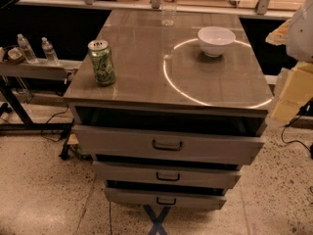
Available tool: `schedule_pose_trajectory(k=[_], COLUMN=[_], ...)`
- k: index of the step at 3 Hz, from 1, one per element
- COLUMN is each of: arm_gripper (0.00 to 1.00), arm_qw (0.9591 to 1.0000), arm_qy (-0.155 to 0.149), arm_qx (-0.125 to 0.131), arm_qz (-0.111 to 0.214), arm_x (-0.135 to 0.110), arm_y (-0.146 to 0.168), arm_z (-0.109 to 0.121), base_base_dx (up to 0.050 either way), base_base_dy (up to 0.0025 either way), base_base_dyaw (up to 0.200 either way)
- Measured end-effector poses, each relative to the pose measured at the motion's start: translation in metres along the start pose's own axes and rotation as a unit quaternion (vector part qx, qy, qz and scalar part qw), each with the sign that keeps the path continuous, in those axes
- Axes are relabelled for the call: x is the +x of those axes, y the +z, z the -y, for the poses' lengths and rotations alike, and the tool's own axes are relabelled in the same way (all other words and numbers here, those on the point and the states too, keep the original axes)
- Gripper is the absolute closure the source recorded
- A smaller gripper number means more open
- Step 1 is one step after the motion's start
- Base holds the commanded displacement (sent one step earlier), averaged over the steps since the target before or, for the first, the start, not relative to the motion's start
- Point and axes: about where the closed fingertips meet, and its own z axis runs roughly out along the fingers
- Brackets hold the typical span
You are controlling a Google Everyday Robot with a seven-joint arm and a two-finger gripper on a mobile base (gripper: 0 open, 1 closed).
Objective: Pick water bottle
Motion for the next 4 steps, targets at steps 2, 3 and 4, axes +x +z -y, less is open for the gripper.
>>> schedule_pose_trajectory(k=[2,3,4], arm_gripper=[0.0,0.0,0.0], arm_qw=[0.9994,0.9959,0.9879], arm_qy=[-0.021,-0.018,-0.013], arm_qx=[0.006,0.038,0.091], arm_qz=[0.026,0.08,0.125], arm_x=[-0.005,-0.038,-0.075], arm_y=[0.017,0.054,0.071], arm_z=[0.035,0.114,0.179], base_base_dx=[0.0,0.0,0.0], base_base_dy=[0.0,0.0,0.0], base_base_dyaw=[0.0,0.0,0.0])
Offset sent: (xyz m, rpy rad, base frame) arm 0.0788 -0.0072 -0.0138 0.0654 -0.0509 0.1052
